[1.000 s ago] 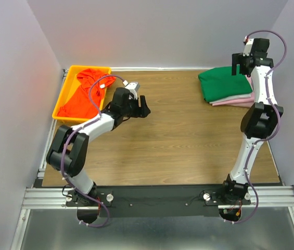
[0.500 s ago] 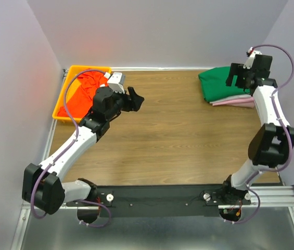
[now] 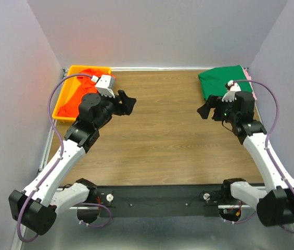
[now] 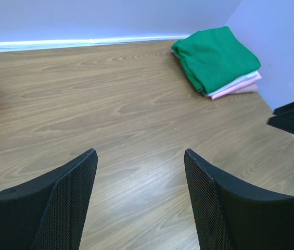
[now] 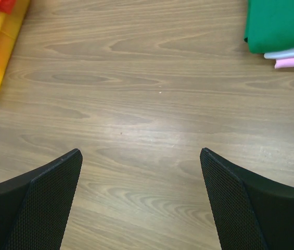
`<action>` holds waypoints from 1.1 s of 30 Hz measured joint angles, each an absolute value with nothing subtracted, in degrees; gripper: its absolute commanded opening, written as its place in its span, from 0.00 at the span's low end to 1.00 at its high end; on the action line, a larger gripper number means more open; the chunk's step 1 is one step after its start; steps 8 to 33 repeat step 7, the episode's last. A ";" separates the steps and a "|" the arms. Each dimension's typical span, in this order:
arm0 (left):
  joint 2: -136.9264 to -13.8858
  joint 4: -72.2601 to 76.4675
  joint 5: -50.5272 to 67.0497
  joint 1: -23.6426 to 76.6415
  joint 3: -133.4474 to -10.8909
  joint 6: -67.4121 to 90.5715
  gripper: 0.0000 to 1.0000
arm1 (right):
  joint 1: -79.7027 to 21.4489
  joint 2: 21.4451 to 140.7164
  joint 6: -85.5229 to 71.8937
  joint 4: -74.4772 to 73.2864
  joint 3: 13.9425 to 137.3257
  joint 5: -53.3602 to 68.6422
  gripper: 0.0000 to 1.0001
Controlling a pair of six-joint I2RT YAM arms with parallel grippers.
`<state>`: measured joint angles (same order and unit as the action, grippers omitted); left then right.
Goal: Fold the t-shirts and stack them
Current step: Reset both grippers
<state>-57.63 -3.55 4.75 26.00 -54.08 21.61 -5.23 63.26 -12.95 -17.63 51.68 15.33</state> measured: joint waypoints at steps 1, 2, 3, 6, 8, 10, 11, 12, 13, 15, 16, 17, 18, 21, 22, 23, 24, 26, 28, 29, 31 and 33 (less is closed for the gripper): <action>-57.39 -4.29 4.58 26.02 -54.26 21.28 0.75 | -5.23 60.82 -13.54 -17.47 50.39 15.79 1.00; -57.19 -5.48 4.19 26.02 -54.61 20.69 0.75 | -5.23 58.94 -13.96 -17.06 49.15 15.92 1.00; -57.06 -6.02 3.66 26.02 -54.70 20.23 0.75 | -5.26 57.28 -14.26 -17.04 47.99 15.92 1.00; -56.47 -7.42 2.07 26.00 -54.72 19.44 0.75 | -5.26 54.50 -14.72 -16.99 46.41 15.86 1.00; -56.42 -7.53 1.78 26.00 -54.72 19.31 0.75 | -5.26 54.24 -14.96 -16.95 46.24 15.77 1.00; -56.42 -7.53 1.78 26.00 -54.72 19.31 0.75 | -5.26 54.24 -14.96 -16.95 46.24 15.77 1.00; -56.42 -7.53 1.78 26.00 -54.72 19.31 0.75 | -5.26 54.24 -14.96 -16.95 46.24 15.77 1.00; -56.42 -7.53 1.78 26.00 -54.72 19.31 0.75 | -5.26 54.24 -14.96 -16.95 46.24 15.77 1.00; -56.42 -7.53 1.78 26.00 -54.72 19.31 0.75 | -5.26 54.24 -14.96 -16.95 46.24 15.77 1.00; -56.42 -7.53 1.78 26.00 -54.72 19.31 0.75 | -5.26 54.24 -14.96 -16.95 46.24 15.77 1.00; -56.42 -7.53 1.78 26.00 -54.72 19.31 0.75 | -5.26 54.24 -14.96 -16.95 46.24 15.77 1.00; -56.42 -7.53 1.78 26.00 -54.72 19.31 0.75 | -5.26 54.24 -14.96 -16.95 46.24 15.77 1.00; -56.42 -7.53 1.78 26.00 -54.72 19.31 0.75 | -5.26 54.24 -14.96 -16.95 46.24 15.77 1.00; -56.42 -7.53 1.78 26.00 -54.72 19.31 0.75 | -5.26 54.24 -14.96 -16.95 46.24 15.77 1.00; -56.42 -7.53 1.78 26.00 -54.72 19.31 0.75 | -5.26 54.24 -14.96 -16.95 46.24 15.77 1.00; -56.42 -7.53 1.78 26.00 -54.72 19.31 0.75 | -5.26 54.24 -14.96 -16.95 46.24 15.77 1.00; -56.42 -7.53 1.78 26.00 -54.72 19.31 0.75 | -5.26 54.24 -14.96 -16.95 46.24 15.77 1.00; -56.42 -7.53 1.78 26.00 -54.72 19.31 0.75 | -5.26 54.24 -14.96 -16.95 46.24 15.77 1.00; -56.42 -7.53 1.78 26.00 -54.72 19.31 0.75 | -5.26 54.24 -14.96 -16.95 46.24 15.77 1.00; -56.42 -7.53 1.78 26.00 -54.72 19.31 0.75 | -5.26 54.24 -14.96 -16.95 46.24 15.77 1.00; -56.42 -7.53 1.78 26.00 -54.72 19.31 0.75 | -5.26 54.24 -14.96 -16.95 46.24 15.77 1.00; -56.42 -7.53 1.78 26.00 -54.72 19.31 0.75 | -5.26 54.24 -14.96 -16.95 46.24 15.77 1.00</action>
